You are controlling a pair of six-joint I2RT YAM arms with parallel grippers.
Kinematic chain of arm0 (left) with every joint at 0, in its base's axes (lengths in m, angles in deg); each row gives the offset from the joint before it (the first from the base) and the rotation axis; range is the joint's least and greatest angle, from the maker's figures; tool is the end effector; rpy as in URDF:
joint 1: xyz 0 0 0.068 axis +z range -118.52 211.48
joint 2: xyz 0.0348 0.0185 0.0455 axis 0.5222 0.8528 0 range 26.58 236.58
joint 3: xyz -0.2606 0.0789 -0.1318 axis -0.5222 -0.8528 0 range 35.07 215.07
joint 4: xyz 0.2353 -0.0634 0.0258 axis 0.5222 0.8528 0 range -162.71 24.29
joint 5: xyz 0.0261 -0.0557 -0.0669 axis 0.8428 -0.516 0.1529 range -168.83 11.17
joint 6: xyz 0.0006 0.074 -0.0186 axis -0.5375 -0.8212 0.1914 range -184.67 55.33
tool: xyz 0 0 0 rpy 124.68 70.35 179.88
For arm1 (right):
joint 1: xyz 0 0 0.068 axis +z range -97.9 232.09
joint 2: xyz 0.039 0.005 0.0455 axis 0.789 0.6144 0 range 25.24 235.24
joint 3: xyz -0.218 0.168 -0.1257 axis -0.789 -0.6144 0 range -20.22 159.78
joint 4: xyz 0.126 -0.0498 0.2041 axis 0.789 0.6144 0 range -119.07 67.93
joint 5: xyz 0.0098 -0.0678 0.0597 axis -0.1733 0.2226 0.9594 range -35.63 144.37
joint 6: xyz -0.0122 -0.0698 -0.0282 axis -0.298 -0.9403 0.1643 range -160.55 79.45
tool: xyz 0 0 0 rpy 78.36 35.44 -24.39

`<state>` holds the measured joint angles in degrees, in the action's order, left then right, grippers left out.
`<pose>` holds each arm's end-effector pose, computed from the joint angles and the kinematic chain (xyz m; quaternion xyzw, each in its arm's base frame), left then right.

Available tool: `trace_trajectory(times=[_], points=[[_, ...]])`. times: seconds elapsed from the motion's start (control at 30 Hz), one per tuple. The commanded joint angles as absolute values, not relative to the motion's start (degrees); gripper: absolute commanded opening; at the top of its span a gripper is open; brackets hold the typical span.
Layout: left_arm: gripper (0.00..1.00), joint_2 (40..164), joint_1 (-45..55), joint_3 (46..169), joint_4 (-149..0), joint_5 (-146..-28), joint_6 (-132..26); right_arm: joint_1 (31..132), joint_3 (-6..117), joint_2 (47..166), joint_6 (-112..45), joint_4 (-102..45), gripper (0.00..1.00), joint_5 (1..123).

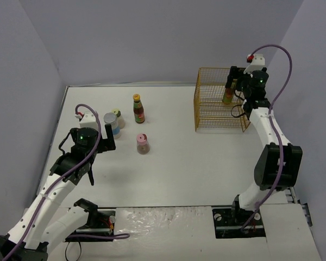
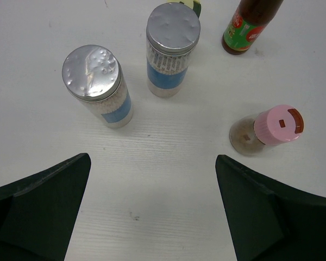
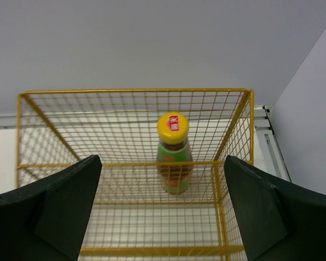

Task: Organize the condiment bottles

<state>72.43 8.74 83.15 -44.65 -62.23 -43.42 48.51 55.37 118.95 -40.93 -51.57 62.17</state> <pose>0.1566 -0.0456 0.3345 -0.0658 0.8393 -0.0835 0.5332 0.4110 -0.0169 0.4044 -0.0309 0.6792 0.0209 0.7330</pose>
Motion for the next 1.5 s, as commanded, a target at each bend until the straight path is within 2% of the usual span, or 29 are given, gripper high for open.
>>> trace_trajectory(times=[0.0,0.23,0.4,0.6,0.8,1.0,1.07,1.27,1.4,1.47], points=[[0.97,72.09,9.07,83.71,-49.67,-64.5,-44.24,53.8,51.01,107.97,-38.94,-50.45,0.95,61.06],[0.97,81.24,8.92,88.19,-57.07,-70.08,-44.02,58.39,40.6,93.26,-34.86,-46.82,1.0,63.29],[0.97,95.11,8.54,96.68,-63.73,-72.42,-45.68,58.69,32.27,81.43,-30.45,-44.98,1.0,66.14],[0.97,109.22,8.36,107.75,-70.53,-75.96,-48.4,59.04,28.75,72.48,-25.28,-42.18,1.0,68.82],[0.97,120.59,8.5,115.13,-75.61,-77.11,-52.96,59.21,27.57,68.71,-24.0,-39.4,1.0,71.78],[0.91,128.09,9.06,120.5,-75.98,-77.26,-53.08,59.22,26.45,67.25,-23.86,-38.66,1.0,73.35],[0.87,129.52,9.07,121.18,-76.57,-77.48,-53.15,59.29,26.23,66.88,-24.23,-38.58,1.0,73.43],[0.62,133.72,9.06,123.18,-78.01,-79.11,-53.32,59.39,25.74,66.53,-24.49,-38.64,1.0,73.26],[0.3,134.85,8.57,123.74,-77.85,-82.78,-53.08,59.39,25.66,66.13,-24.89,-38.49,1.0,73.02],[0.21,134.4,7.4,123.83,-77.05,-83.26,-53.0,59.47,25.66,65.96,-25.14,-38.48,1.0,72.85]])
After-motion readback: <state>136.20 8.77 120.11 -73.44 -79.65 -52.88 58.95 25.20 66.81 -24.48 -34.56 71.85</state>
